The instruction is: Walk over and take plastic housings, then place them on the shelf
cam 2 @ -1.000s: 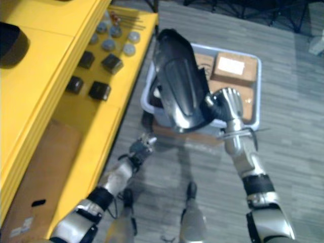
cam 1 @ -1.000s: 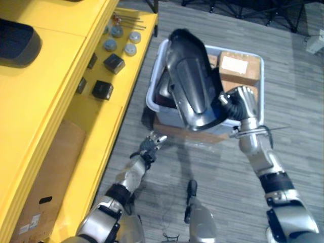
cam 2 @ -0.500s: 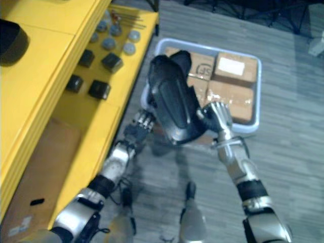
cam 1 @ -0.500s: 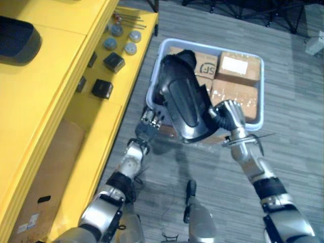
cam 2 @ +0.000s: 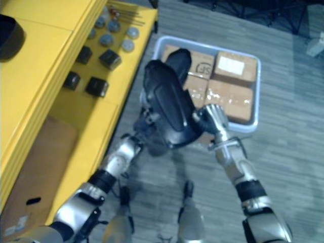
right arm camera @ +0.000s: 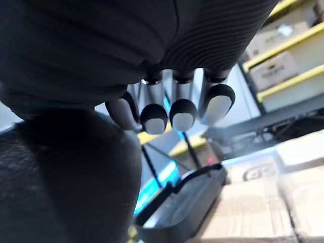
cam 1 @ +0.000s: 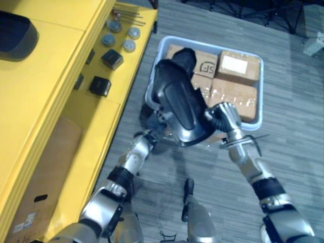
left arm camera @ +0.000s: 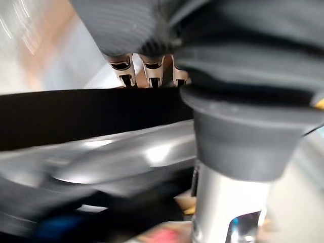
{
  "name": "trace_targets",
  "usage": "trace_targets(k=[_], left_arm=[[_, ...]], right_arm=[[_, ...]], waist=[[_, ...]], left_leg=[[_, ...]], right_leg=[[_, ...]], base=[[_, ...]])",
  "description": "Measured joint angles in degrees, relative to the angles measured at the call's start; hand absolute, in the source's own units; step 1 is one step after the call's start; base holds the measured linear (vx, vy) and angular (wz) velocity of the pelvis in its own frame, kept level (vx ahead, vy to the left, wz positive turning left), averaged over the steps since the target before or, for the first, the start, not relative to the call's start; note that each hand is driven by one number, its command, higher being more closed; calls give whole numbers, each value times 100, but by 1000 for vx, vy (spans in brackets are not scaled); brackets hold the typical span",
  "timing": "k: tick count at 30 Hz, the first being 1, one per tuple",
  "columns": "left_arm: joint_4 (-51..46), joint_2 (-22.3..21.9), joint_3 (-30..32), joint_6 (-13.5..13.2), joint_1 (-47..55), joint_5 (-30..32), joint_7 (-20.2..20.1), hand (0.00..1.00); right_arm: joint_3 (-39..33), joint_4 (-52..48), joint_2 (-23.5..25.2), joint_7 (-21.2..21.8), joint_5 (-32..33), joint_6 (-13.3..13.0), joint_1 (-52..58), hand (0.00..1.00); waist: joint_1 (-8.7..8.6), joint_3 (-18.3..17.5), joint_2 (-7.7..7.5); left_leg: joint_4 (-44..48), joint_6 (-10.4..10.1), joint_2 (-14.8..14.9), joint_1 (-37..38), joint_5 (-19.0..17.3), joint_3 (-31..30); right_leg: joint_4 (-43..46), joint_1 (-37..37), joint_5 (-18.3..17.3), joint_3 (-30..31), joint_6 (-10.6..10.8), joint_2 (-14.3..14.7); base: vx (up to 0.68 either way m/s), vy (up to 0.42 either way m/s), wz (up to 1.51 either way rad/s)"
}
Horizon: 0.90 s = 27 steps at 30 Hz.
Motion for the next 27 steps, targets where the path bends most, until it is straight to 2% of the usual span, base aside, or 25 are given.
trace_targets(k=[3,5,6,10,13,15,17,19,21,27], left_arm=[[23,14,-304,291,-2,681,55,0],[42,12,-395,387,0,1073,66,0],[77,16,-478,417,0,1387,74,100],[185,24,-573,386,-1,1931,69,100],[249,78,-609,158,3,2064,70,100],[254,146,-637,-172,3,2013,76,100],[254,198,-630,-380,2,1957,78,100],[254,215,-632,-482,3,1749,80,100],[254,222,-632,-703,23,1491,88,100],[253,234,-544,-1158,72,1027,119,100]], right_arm=[[35,-9,-95,117,0,-1,-3,100],[99,-12,-102,117,1,-1,-40,100],[161,-15,-115,143,1,-2,-82,100],[295,-15,-139,248,4,-3,-226,100],[382,-15,-174,247,17,-4,-273,100],[375,-15,-178,222,122,-4,-296,100],[372,-16,-182,209,125,-4,-339,100],[376,-48,-181,202,159,-34,-374,100],[378,-115,-157,172,354,-64,-382,100],[366,-171,41,-165,537,-89,-360,100]], waist=[[-3,0,0],[-12,0,0],[-15,0,1],[-13,0,2],[-6,2,4],[-4,13,23],[-5,30,51],[-5,52,88],[-5,81,137],[-7,86,145]], left_leg=[[0,-1,0,2,-1,3],[0,-1,-1,3,-1,4],[0,-1,-1,5,-1,3],[0,0,-3,5,0,-7],[0,0,-8,1,0,-18],[0,0,-21,0,-1,-39],[1,0,-24,-2,0,-54],[1,0,-23,-3,0,-58],[0,0,-23,-4,-1,-60],[0,0,-23,-5,-1,-52]], right_leg=[[0,1,0,1,0,0],[0,0,1,4,0,0],[1,1,1,5,0,0],[1,1,1,4,0,0],[1,2,1,-2,0,-4],[2,5,1,-6,0,-14],[4,6,1,-10,0,-17],[5,6,1,-10,0,-17],[7,5,0,-12,1,-17],[7,5,-2,-11,4,-17]], base=[[0,0,0],[0,0,0],[0,0,0],[0,0,0],[0,0,0],[0,0,0],[0,0,0],[0,0,0],[0,0,0],[0,0,0]])
